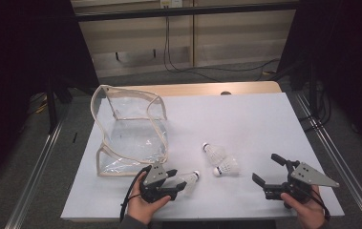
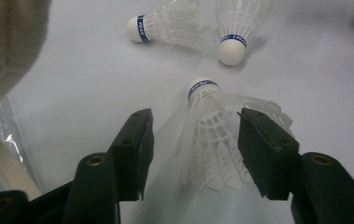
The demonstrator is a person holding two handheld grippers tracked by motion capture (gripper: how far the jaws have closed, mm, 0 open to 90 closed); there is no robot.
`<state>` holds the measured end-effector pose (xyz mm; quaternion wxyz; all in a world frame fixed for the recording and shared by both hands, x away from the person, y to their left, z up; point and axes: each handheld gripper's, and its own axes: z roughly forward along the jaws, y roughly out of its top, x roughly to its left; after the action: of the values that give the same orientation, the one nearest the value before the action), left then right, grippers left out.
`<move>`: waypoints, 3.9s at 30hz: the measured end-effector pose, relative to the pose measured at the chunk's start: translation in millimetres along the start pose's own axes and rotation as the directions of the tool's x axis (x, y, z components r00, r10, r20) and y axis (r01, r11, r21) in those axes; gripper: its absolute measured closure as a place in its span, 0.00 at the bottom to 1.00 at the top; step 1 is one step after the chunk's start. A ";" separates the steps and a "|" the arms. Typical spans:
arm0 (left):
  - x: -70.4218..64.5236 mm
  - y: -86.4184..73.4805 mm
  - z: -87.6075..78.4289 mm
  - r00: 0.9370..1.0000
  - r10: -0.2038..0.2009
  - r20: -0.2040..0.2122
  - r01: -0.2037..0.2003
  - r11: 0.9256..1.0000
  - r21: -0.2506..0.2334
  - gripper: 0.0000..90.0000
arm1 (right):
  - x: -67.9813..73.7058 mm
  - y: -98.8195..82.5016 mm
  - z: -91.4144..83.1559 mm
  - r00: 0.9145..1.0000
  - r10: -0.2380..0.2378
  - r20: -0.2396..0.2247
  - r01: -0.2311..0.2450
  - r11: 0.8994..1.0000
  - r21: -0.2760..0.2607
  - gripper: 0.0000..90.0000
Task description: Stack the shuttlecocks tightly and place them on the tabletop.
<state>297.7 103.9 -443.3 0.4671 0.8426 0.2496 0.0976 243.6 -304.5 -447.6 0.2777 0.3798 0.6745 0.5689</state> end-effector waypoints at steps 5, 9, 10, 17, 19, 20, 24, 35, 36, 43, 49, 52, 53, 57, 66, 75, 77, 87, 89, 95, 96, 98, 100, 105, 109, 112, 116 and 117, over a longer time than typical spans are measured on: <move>0.4 1.0 1.0 1.000 0.004 -0.020 -0.003 1.000 0.003 0.61 | 0.3 -0.6 -0.4 1.000 0.004 -0.004 -0.004 1.000 0.003 0.02; 0.7 2.4 1.8 1.000 -0.002 -0.016 0.002 1.000 0.007 0.70 | -0.5 -1.0 -1.3 1.000 0.005 -0.003 -0.005 1.000 0.003 0.02; 0.7 2.4 1.8 1.000 -0.002 -0.015 0.002 1.000 0.008 0.72 | -0.6 -1.0 -1.4 1.000 0.007 -0.003 -0.007 1.000 0.002 0.02; -1.0 2.8 0.7 0.999 -0.034 0.021 0.033 0.999 0.041 0.95 | -0.4 -0.8 -2.0 1.000 -0.001 -0.006 0.001 1.000 0.002 0.02; -1.3 3.5 -0.2 0.999 -0.045 0.027 0.044 0.999 0.033 0.99 | -0.5 -0.8 -1.7 1.000 -0.001 -0.006 0.001 1.000 0.004 0.02; -2.1 3.9 -1.4 0.998 -0.054 0.030 0.053 0.998 0.035 1.00 | -1.1 -0.9 -0.5 1.000 0.004 -0.010 -0.004 1.000 0.003 0.02; -5.0 6.0 -8.2 0.997 -0.071 0.037 0.070 0.997 0.011 1.00 | -0.6 -1.0 1.4 1.000 0.006 -0.017 -0.005 1.000 0.007 0.02; -15.6 20.4 -18.3 0.991 -0.116 0.066 0.117 0.993 -0.014 1.00 | -0.6 -0.8 2.8 0.999 0.007 -0.032 -0.007 1.000 0.005 0.02; -16.7 21.9 -18.8 0.990 -0.125 0.070 0.126 0.992 -0.020 1.00 | -0.6 -0.8 2.8 0.999 0.007 -0.032 -0.007 1.000 0.005 0.02; -27.8 40.0 -25.5 0.987 -0.147 0.063 0.148 0.989 -0.016 1.00 | 0.5 -0.5 4.0 0.999 -0.008 -0.035 0.008 1.000 0.010 0.02; -32.0 64.9 -25.9 0.985 -0.157 0.071 0.158 0.987 -0.006 1.00 | 0.2 -1.2 3.5 0.999 -0.007 -0.037 0.008 1.000 0.010 0.02; -30.3 73.9 -24.5 0.984 -0.163 0.067 0.163 0.987 -0.001 1.00 | -0.5 -1.6 3.4 0.999 -0.011 -0.034 0.012 1.000 0.013 0.02; -29.4 76.9 -23.9 0.985 -0.164 0.062 0.164 0.986 0.000 1.00 | -1.0 -1.9 3.2 0.999 -0.010 -0.033 0.011 1.000 0.014 0.02; -25.9 89.2 -20.9 0.982 -0.183 0.054 0.183 0.983 0.003 1.00 | -1.1 -1.7 3.6 0.999 -0.008 -0.034 0.008 1.000 0.011 0.02; -17.5 108.4 -7.5 0.974 -0.217 0.065 0.217 0.976 0.012 1.00 | 0.0 -1.2 4.8 0.999 -0.013 -0.043 0.013 1.000 0.010 0.02; -7.0 120.2 4.2 0.971 -0.235 0.034 0.235 0.972 0.017 1.00 | -0.4 -1.2 4.2 0.999 -0.013 -0.036 0.013 1.000 0.010 0.02; -4.2 126.3 5.7 0.970 -0.240 0.034 0.240 0.971 0.019 1.00 | -0.9 -1.3 4.2 0.999 -0.011 -0.033 0.012 1.000 0.010 0.02; 4.3 149.6 19.6 0.967 -0.253 0.010 0.253 0.967 0.011 1.00 | -1.4 -1.3 2.0 0.999 -0.012 -0.032 0.012 1.000 0.009 0.02; 5.5 153.2 21.4 0.966 -0.257 0.007 0.257 0.967 0.006 1.00 | -1.5 -1.3 2.0 0.999 -0.011 -0.030 0.012 1.000 0.010 0.02; 6.8 161.9 25.0 0.966 -0.259 -0.003 0.259 0.966 0.003 1.00 | -0.2 -1.1 2.8 0.999 -0.011 -0.035 0.011 1.000 0.009 0.02; 7.0 162.4 25.4 0.966 -0.257 -0.007 0.257 0.966 0.001 1.00 | -0.4 -1.1 2.6 0.999 -0.011 -0.034 0.012 1.000 0.009 0.02; 8.3 163.7 26.5 0.965 -0.264 -0.013 0.264 0.965 -0.001 1.00 | -0.8 -1.1 2.3 0.999 -0.010 -0.034 0.010 1.000 0.006 0.02; 10.5 163.6 28.3 0.962 -0.274 -0.016 0.274 0.962 -0.004 1.00 | -1.0 -1.3 2.6 0.999 -0.009 -0.034 0.009 1.000 0.009 0.02; 15.3 164.7 32.1 0.957 -0.290 -0.022 0.289 0.957 -0.010 1.00 | -0.1 -0.9 3.6 0.999 -0.015 -0.040 0.015 1.000 0.008 0.03; 18.5 166.2 35.9 0.953 -0.302 -0.028 0.302 0.953 -0.010 1.00 | -0.1 -0.8 2.9 0.999 -0.009 -0.037 0.009 1.000 0.007 0.03; 20.0 166.9 39.3 0.948 -0.315 -0.037 0.315 0.949 -0.014 1.00 | -0.8 -1.0 2.9 0.999 -0.012 -0.035 0.012 1.000 0.007 0.03; 23.7 167.7 44.0 0.943 -0.329 -0.050 0.329 0.944 -0.008 1.00 | -0.1 -0.5 2.8 0.999 -0.018 -0.039 0.018 1.000 0.004 0.03; 23.9 168.1 45.0 0.941 -0.334 -0.053 0.334 0.943 -0.010 1.00 | -0.1 -0.5 2.8 0.999 -0.018 -0.039 0.018 1.000 0.004 0.03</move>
<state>391.4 9.2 -329.0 0.4702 0.7850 0.4014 0.0400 245.8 -303.1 -448.7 0.2687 0.3631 0.6844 0.5723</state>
